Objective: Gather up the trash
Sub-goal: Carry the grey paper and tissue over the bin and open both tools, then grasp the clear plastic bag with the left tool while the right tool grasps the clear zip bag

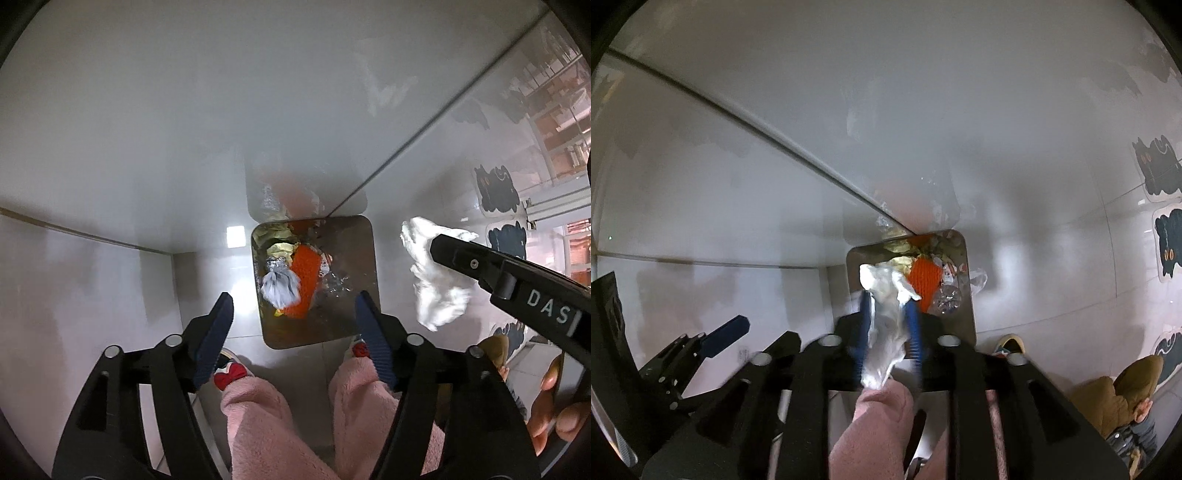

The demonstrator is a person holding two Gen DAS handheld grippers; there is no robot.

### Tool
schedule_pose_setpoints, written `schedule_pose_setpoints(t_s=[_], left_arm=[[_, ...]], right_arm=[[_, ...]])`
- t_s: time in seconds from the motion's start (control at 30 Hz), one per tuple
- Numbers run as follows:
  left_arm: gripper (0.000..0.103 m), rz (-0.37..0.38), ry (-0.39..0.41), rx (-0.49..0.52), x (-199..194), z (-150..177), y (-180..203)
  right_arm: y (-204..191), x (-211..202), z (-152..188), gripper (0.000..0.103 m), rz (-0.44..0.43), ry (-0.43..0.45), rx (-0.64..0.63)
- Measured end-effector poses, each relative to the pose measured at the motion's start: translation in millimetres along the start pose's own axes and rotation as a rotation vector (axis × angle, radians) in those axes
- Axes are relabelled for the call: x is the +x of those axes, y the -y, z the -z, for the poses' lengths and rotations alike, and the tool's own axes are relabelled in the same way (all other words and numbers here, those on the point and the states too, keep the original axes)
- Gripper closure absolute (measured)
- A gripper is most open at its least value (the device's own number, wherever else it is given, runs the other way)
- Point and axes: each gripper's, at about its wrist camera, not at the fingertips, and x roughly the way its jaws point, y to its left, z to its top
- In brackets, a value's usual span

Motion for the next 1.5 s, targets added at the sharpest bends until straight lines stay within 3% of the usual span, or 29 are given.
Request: schedule_pose_setpoints(t_s=[0.17,0.33,0.43,0.63,1.0,1.3,1.5], left_arm=[[0.031,-0.012,0.018,-0.006,-12,-1,-4],[0.021,-0.027,0.053,-0.001,-33,-2,-3],[0.016,-0.043,0.085,-0.001,-53,-3,-3],[0.008,-0.060,0.159,-0.010,-107,-1,-4],[0.008,-0.096,0.360,-0.003,-235,-3,-1],[0.008,-0.118,0.499,0.008,-310,-34,-5],[0.008,-0.106,0.530,-0.006,-323,-65,-13]], right_arm=[[-3,-10,-3,0.060,0.002,0.019,-0.011],[-6,-29,0,0.022,0.018,0.059,-0.009],[-8,-46,4,0.009,0.022,0.100,0.003],[-21,-94,13,0.005,-0.020,0.161,-0.013],[-55,-196,3,0.004,-0.128,0.303,-0.074],[-77,-263,-36,0.004,-0.167,0.455,-0.095],[-82,-275,-75,0.004,-0.149,0.493,-0.099]])
